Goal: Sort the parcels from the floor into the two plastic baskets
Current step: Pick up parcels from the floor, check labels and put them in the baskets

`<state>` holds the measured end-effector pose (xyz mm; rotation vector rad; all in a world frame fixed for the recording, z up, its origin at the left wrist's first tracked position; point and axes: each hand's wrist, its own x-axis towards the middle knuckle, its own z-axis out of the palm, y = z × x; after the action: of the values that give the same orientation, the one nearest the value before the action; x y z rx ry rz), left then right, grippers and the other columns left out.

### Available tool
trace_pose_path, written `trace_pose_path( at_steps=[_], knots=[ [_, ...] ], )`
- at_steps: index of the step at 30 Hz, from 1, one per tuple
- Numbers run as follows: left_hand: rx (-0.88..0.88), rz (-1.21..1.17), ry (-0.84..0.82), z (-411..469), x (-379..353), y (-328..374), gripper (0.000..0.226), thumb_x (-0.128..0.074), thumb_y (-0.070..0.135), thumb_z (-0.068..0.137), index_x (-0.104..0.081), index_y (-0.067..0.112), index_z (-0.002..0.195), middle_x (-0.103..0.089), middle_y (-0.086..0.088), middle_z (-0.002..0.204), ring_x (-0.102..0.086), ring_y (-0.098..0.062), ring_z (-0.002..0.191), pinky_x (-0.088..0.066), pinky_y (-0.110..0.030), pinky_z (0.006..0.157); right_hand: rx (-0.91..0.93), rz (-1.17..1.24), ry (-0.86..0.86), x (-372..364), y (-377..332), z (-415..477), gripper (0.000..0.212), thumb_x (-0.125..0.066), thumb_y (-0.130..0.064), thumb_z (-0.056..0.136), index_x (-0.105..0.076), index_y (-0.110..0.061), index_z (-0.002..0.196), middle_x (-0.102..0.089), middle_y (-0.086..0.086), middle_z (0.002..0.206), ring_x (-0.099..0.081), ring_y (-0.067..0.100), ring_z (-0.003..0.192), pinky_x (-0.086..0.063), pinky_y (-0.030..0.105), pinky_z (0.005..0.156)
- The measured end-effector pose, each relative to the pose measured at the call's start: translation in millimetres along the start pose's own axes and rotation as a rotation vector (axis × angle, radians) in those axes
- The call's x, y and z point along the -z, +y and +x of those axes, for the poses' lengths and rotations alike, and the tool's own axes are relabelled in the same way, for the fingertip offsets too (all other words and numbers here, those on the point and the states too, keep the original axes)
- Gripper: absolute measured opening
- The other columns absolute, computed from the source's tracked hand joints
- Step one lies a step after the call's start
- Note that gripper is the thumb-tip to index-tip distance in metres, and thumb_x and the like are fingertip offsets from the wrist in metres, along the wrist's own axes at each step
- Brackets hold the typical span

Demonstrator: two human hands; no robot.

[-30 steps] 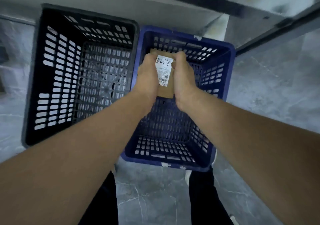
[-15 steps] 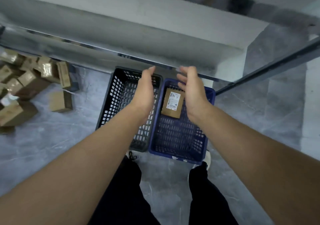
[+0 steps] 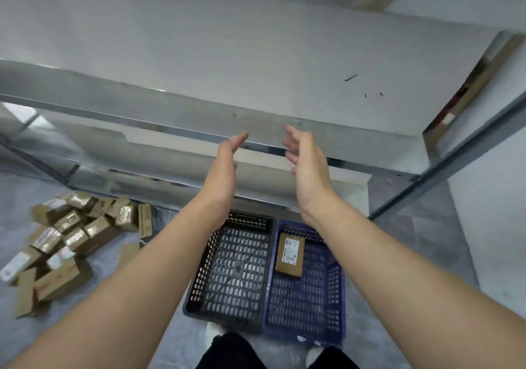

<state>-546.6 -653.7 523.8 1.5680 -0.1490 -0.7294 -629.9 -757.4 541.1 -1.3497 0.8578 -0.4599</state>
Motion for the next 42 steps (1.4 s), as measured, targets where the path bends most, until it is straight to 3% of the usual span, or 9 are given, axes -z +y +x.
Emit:
trace_pose_path(
  at_steps=[2,7,15,20,26,30,34,39,42],
  knots=[
    [-0.057,-0.014,0.044,-16.1,2.6,26.4,0.047,-0.027,0.050,0.104,-0.055,0.047,0.141,-0.035,0.015,0.161,-0.030,-0.022,0.149,-0.015,-0.054,0.125,0.064,0.026,-0.055,-8.2,-28.1,-7.6,0.055,-0.045,-0.052,0.100,-0.063,-0.030,0.148,-0.061,-0.004,0.154,-0.052,0.015,0.145,-0.037,0.036,0.121],
    [-0.233,-0.046,0.193,-66.5,17.6,69.6,0.047,-0.026,0.052,0.104,-0.052,0.050,0.142,-0.034,0.014,0.162,-0.030,-0.019,0.148,-0.018,-0.052,0.124,0.191,0.012,-0.285,-22.8,-75.7,-41.3,0.048,-0.044,-0.053,0.092,-0.065,-0.037,0.133,-0.063,-0.008,0.149,-0.054,0.013,0.142,-0.041,0.034,0.118],
    [-0.264,-0.097,0.482,-176.5,64.3,72.2,0.056,-0.033,0.067,0.088,-0.055,0.054,0.138,-0.039,0.011,0.159,-0.033,-0.020,0.148,-0.023,-0.052,0.122,0.199,-0.034,-0.592,-58.9,-82.7,-116.6,0.070,-0.043,-0.056,0.083,-0.067,-0.028,0.142,-0.066,-0.008,0.144,-0.057,0.012,0.136,-0.045,0.030,0.109],
    [-0.242,-0.110,0.643,-224.5,117.8,54.5,0.039,-0.030,0.054,0.104,-0.060,0.045,0.127,-0.062,0.033,0.098,-0.055,0.013,0.090,-0.038,-0.027,0.087,0.205,-0.061,-0.740,-105.7,-63.7,-161.4,0.047,-0.046,-0.048,0.104,-0.066,-0.029,0.143,-0.066,-0.010,0.140,-0.056,0.011,0.135,-0.044,0.022,0.098],
    [-0.137,-0.139,0.747,-263.8,203.6,21.4,0.071,-0.039,0.082,0.070,-0.059,0.051,0.131,-0.050,0.013,0.143,-0.044,-0.012,0.127,-0.033,-0.041,0.106,0.164,-0.118,-0.818,-188.7,-27.5,-210.2,0.043,-0.045,-0.044,0.109,-0.068,-0.028,0.141,-0.067,-0.008,0.141,-0.057,0.012,0.135,-0.044,0.031,0.105],
    [-0.066,-0.166,0.758,-276.3,283.3,-0.5,0.044,-0.037,0.068,0.093,-0.063,0.047,0.120,-0.066,0.028,0.102,-0.055,-0.005,0.107,-0.039,-0.040,0.100,0.126,-0.151,-0.810,-258.5,-4.5,-244.2,0.043,-0.043,-0.052,0.099,-0.070,-0.035,0.128,-0.069,-0.012,0.130,-0.059,0.004,0.121,-0.045,0.032,0.102],
    [-0.032,-0.157,0.734,-283.3,371.0,-10.6,0.068,-0.038,0.073,0.074,-0.059,0.046,0.133,-0.053,0.021,0.126,-0.042,-0.009,0.122,-0.030,-0.043,0.112,0.072,-0.187,-0.775,-332.1,18.3,-270.6,0.028,-0.042,-0.041,0.110,-0.069,-0.037,0.119,-0.069,-0.018,0.112,-0.059,-0.004,0.103,-0.044,0.024,0.084],
    [0.001,-0.197,0.717,-282.6,469.4,-23.5,0.035,-0.038,0.060,0.097,-0.065,0.041,0.110,-0.068,0.024,0.108,-0.062,0.008,0.088,-0.044,-0.021,0.082,0.006,-0.218,-0.712,-411.4,39.1,-296.5,0.031,-0.043,-0.031,0.112,-0.071,-0.034,0.099,-0.072,-0.027,0.076,-0.064,-0.019,0.068,-0.045,0.003,0.060],
    [0.014,-0.194,0.731,-274.3,513.5,-29.2,0.036,-0.027,0.043,0.108,-0.063,0.040,0.112,-0.065,0.030,0.087,-0.060,0.020,0.058,-0.042,-0.018,0.069,-0.009,-0.253,-0.705,-451.8,48.1,-303.1,0.032,-0.044,-0.031,0.112,-0.071,-0.034,0.095,-0.071,-0.024,0.078,-0.064,-0.018,0.066,-0.046,0.010,0.064]
  ],
)
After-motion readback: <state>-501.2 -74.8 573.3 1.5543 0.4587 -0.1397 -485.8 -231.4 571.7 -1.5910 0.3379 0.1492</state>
